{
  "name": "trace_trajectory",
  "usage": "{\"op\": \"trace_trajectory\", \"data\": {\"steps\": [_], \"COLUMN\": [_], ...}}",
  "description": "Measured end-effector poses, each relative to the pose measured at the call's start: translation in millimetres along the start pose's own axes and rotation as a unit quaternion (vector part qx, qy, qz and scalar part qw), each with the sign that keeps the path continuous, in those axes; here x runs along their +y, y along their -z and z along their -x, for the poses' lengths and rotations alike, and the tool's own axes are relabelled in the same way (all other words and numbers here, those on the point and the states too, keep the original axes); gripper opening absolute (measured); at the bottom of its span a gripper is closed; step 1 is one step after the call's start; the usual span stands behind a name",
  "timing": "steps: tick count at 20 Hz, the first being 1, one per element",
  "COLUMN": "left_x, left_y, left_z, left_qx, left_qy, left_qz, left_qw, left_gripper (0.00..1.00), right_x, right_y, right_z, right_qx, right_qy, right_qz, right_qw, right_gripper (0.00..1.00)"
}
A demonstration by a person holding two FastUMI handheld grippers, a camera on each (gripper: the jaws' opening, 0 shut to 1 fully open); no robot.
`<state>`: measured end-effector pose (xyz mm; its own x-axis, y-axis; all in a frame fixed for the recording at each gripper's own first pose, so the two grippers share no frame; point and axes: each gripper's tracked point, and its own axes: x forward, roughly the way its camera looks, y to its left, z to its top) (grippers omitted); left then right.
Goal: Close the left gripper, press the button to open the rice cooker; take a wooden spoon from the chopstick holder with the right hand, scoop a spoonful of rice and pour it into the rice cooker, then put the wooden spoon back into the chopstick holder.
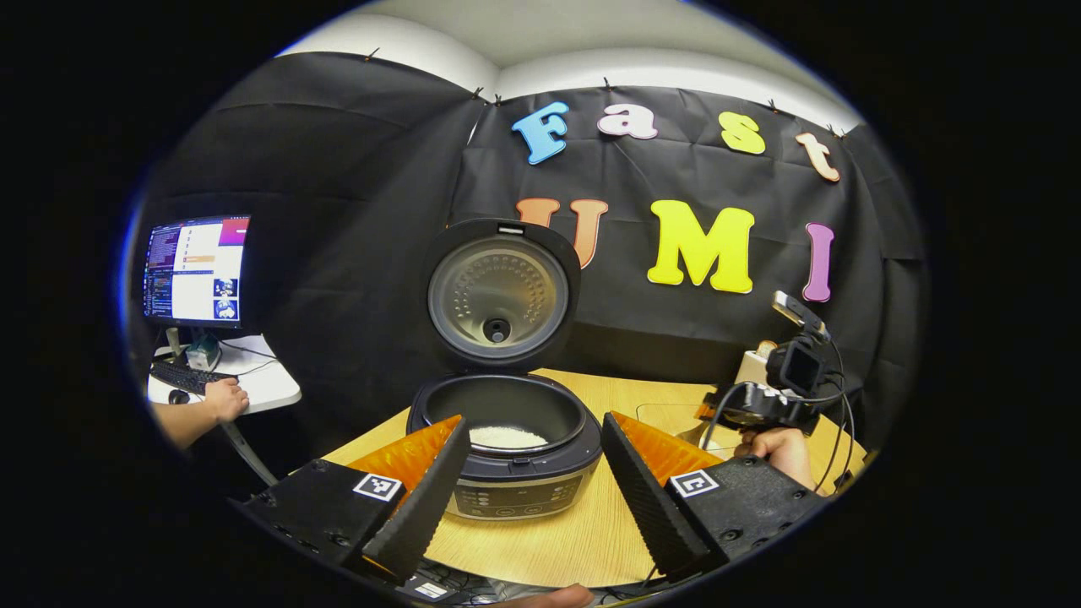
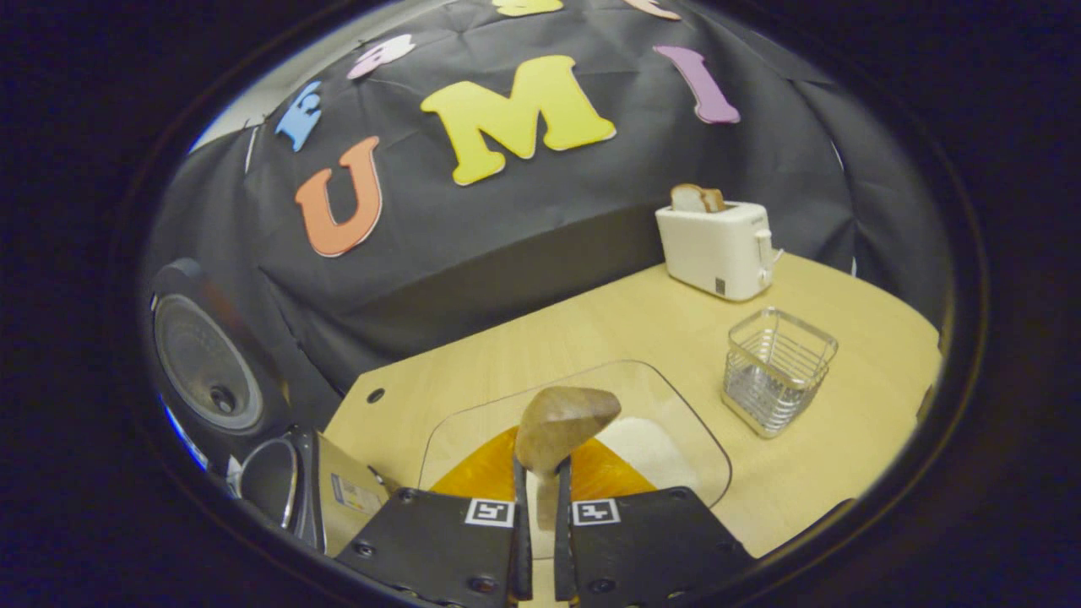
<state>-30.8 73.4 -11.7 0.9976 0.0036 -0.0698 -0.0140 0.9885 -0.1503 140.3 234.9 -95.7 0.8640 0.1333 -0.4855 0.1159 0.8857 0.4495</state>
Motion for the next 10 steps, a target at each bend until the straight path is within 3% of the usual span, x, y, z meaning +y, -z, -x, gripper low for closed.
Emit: {"op": "trace_trajectory", "data": {"steps": [6,10], "left_x": [-6,-11], "left_y": [3,4], "left_z": [-2,-3], "left_qx": [0.004,0.005], "left_qy": [0.004,0.009], "left_qz": [-0.006,-0.006], "left_qw": [1.0,1.0], "left_gripper": [0.99,0.99], "right_x": [-9,-17], "right_y": [6,5], "right_z": [8,4], "right_qx": [0.025,0.024], "right_qy": [-0.03,-0.061], "right_qz": [-0.068,-0.138], "right_qw": [0.997,0.988], "right_gripper": [0.11,0.11]}}
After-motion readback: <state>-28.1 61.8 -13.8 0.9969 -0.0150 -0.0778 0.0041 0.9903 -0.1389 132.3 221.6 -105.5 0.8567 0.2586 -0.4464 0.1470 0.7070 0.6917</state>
